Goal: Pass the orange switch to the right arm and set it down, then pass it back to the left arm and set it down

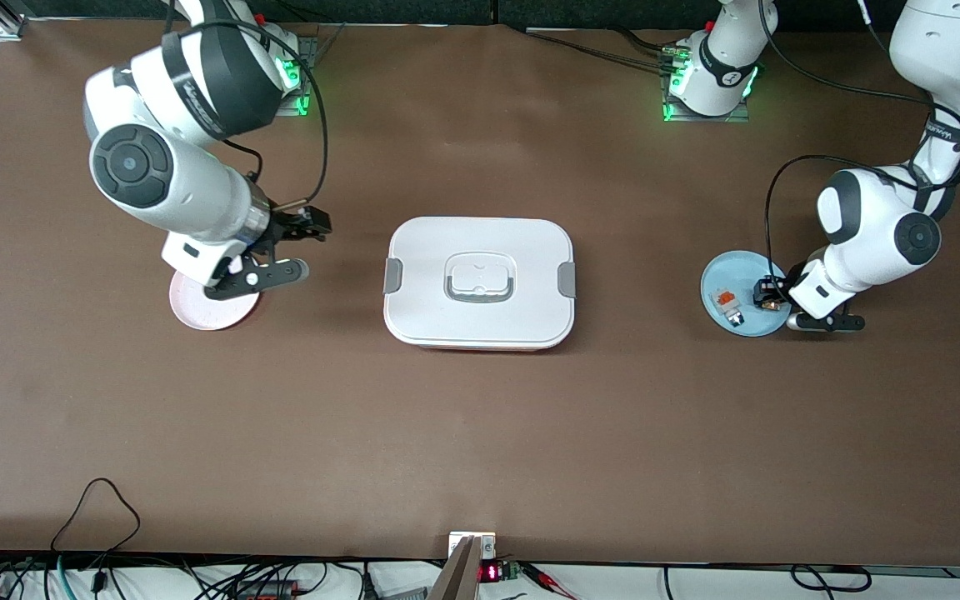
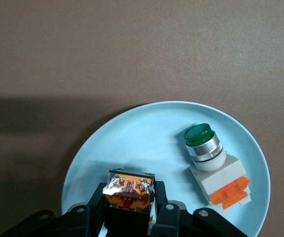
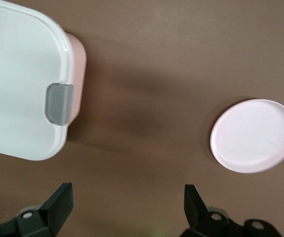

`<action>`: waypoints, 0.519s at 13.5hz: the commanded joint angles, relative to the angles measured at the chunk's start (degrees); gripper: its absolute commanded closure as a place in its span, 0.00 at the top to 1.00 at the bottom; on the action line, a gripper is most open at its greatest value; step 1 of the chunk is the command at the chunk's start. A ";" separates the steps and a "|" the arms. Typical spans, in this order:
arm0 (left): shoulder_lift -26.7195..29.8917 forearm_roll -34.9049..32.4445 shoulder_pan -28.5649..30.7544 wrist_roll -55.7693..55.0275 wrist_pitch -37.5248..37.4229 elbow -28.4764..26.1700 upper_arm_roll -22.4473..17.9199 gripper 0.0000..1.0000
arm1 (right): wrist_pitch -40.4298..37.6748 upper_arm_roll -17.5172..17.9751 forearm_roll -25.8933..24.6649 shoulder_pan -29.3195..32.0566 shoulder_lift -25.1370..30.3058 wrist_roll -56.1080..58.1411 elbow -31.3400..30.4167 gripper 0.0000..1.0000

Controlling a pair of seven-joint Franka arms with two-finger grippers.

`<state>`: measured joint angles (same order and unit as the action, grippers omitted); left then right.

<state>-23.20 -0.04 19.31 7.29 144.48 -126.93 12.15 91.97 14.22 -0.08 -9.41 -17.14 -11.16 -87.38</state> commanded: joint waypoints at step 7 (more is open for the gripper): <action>7.17 -1.19 -2.00 0.80 -8.65 -0.42 -1.25 0.99 | -7.95 -13.59 -5.27 0.18 5.27 -1.58 2.56 1.00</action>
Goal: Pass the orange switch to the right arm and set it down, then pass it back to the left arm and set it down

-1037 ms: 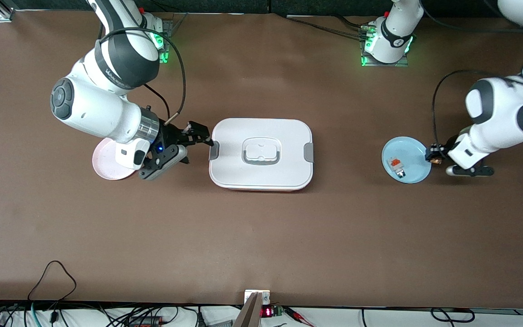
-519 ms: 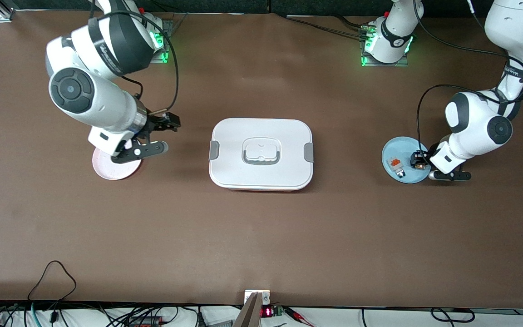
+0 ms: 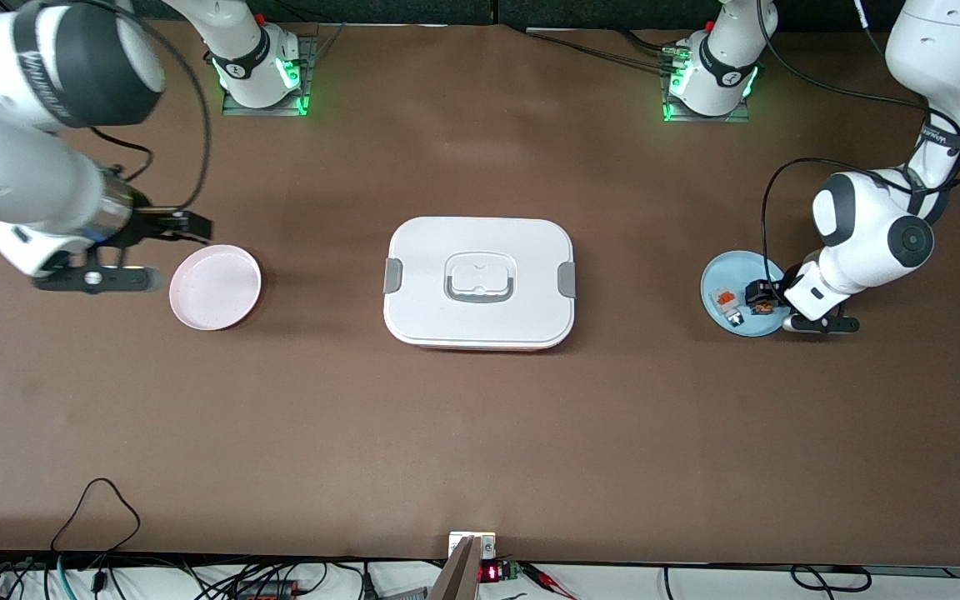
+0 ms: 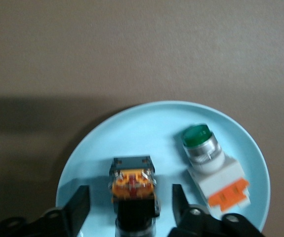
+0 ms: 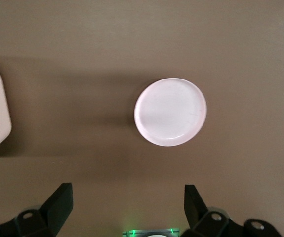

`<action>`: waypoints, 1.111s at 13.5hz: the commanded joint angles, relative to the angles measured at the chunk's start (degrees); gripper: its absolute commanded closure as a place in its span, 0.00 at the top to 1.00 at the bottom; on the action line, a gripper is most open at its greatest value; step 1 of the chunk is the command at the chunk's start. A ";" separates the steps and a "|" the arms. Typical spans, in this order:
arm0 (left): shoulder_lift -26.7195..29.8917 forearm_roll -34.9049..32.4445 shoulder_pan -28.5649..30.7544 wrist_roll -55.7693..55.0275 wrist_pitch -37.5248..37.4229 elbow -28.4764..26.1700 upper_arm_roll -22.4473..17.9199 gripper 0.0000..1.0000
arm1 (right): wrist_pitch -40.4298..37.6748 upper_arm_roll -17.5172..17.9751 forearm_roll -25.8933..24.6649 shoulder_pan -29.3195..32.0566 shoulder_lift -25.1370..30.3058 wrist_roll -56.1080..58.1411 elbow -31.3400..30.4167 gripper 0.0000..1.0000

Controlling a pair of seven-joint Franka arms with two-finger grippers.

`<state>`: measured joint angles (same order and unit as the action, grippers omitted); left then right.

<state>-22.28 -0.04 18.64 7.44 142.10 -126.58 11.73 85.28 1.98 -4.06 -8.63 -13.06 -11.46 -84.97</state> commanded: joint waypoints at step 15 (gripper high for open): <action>20.52 -5.05 -10.90 -2.25 -50.87 37.72 -2.76 0.99 | -0.20 -7.34 1.60 6.61 3.48 12.59 0.15 1.00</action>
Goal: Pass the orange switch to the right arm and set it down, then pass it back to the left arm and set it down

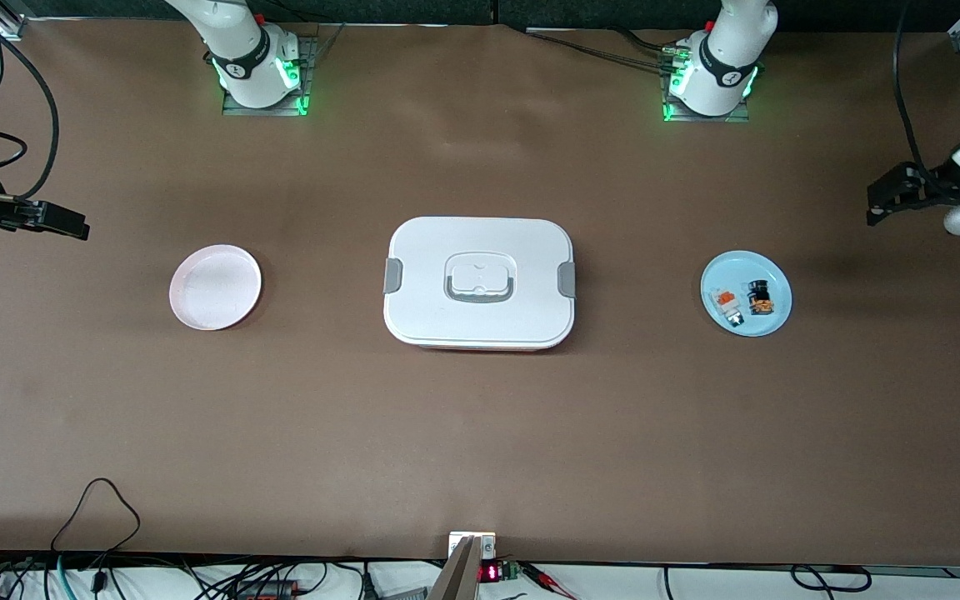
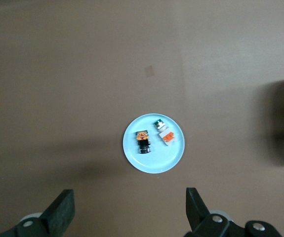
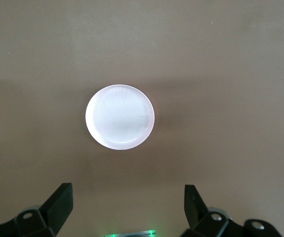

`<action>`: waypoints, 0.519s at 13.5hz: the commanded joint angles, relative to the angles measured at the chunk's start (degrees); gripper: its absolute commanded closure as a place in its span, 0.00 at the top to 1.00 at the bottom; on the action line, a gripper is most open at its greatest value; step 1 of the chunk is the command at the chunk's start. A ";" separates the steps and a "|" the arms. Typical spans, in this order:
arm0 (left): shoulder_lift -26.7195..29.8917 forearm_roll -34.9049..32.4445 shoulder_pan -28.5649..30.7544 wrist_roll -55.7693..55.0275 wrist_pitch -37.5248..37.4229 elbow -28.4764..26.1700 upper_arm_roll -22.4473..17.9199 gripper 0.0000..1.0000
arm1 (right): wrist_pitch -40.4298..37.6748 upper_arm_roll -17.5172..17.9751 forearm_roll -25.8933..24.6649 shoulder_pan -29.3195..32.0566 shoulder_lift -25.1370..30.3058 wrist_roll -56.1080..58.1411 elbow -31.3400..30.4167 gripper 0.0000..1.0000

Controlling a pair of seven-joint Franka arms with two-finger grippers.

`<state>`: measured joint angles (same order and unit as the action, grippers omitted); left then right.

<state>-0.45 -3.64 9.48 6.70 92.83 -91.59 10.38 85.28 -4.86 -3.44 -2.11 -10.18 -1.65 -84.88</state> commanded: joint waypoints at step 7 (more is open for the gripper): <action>-1.13 -0.58 -1.22 -6.05 -1.60 3.96 -1.07 0.99 | -0.29 -0.41 1.59 0.17 1.13 2.97 0.06 1.00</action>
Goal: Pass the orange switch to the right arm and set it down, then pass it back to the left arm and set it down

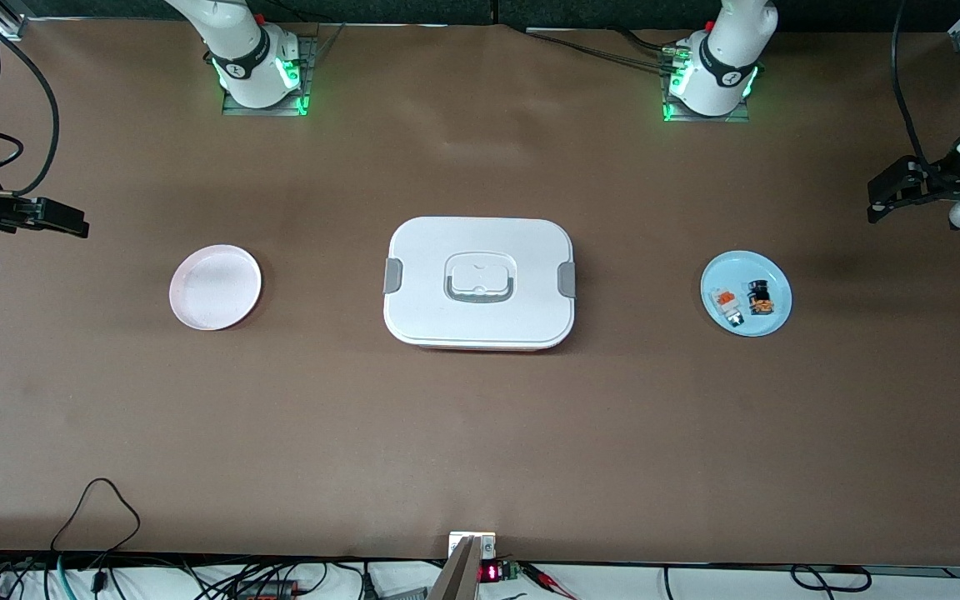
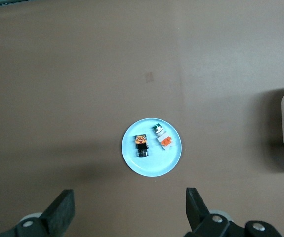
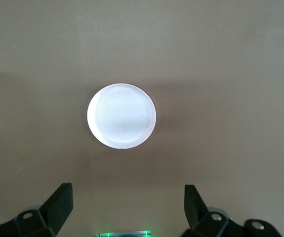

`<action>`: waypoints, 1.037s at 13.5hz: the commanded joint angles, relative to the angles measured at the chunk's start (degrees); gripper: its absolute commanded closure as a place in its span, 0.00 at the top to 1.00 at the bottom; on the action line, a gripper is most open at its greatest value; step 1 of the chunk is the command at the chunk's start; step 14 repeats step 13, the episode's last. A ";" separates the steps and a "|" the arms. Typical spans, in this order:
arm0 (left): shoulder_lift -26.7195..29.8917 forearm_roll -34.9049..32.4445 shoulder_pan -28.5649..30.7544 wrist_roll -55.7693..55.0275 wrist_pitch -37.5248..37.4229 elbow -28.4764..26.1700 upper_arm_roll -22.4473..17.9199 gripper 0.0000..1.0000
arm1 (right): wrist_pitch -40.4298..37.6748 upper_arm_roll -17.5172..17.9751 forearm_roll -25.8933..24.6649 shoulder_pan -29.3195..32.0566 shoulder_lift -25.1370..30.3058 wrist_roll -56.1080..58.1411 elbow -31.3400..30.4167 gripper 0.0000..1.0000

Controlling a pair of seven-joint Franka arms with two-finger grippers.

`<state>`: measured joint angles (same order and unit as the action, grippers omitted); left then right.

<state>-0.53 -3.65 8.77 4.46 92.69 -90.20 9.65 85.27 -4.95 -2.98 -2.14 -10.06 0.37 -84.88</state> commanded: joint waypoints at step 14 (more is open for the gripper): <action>-1.58 1.54 -7.71 -7.97 -1.37 3.02 -7.45 0.99 | -0.02 -0.50 2.19 0.21 1.71 0.95 0.06 1.00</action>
